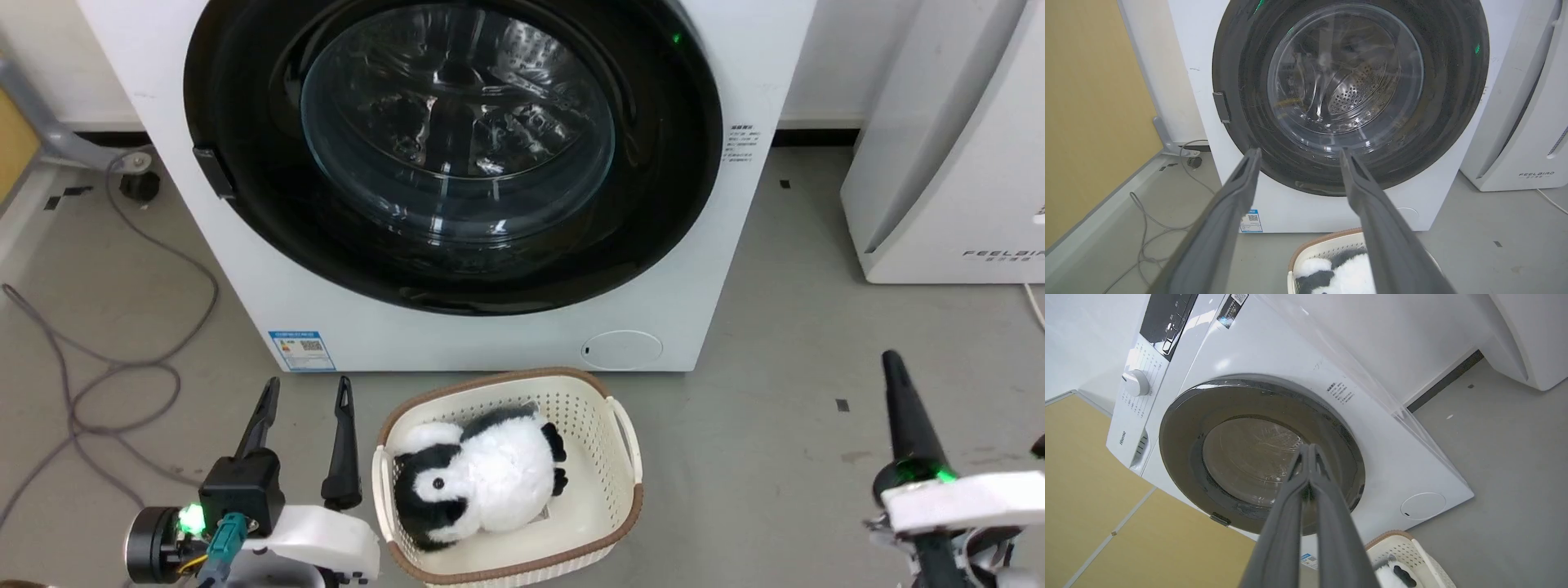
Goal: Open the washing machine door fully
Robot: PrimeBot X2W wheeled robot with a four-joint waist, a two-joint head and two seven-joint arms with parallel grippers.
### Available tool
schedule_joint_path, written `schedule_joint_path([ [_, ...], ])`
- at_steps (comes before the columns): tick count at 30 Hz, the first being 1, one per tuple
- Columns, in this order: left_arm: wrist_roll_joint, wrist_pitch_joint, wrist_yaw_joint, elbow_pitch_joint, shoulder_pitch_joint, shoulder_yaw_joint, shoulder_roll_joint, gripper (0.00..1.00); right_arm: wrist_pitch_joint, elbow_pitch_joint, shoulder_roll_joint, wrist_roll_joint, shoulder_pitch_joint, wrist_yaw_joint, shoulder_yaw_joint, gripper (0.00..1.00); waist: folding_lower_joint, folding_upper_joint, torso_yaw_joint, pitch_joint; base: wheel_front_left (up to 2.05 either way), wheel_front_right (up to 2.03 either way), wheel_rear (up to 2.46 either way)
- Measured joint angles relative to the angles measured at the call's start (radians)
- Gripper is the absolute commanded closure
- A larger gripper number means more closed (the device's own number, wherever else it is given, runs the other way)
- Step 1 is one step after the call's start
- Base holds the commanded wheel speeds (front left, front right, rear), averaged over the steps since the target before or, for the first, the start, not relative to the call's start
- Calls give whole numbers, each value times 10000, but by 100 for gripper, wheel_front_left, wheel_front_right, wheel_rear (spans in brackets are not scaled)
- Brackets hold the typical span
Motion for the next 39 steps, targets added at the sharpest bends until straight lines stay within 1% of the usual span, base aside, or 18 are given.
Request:
schedule_joint_path([
  [12, -29, -232, 40, -125, -489, -119, 0, 0, 723, 1344, -293, 1862, -1683, 0, -871, 100, 0, 0, 307, 665, 0, 0, 0],
  [19, -148, -376, 132, -224, -856, -230, -2, 0, 940, 2240, -713, 2798, -2928, 0, -1135, 100, 0, 1, 532, 1195, 0, 0, 0],
  [29, -324, -593, 360, -416, -1453, -468, -2, 0, 1118, 3461, -1342, 3638, -5056, 0, -1072, 100, 0, 0, 901, 2091, 0, 0, 0],
  [39, -548, -798, 625, -516, -1849, -715, -2, 0, 1243, 4753, -1921, 4207, -7071, 0, -667, 100, 0, 0, 1314, 2924, 0, 0, 0],
])
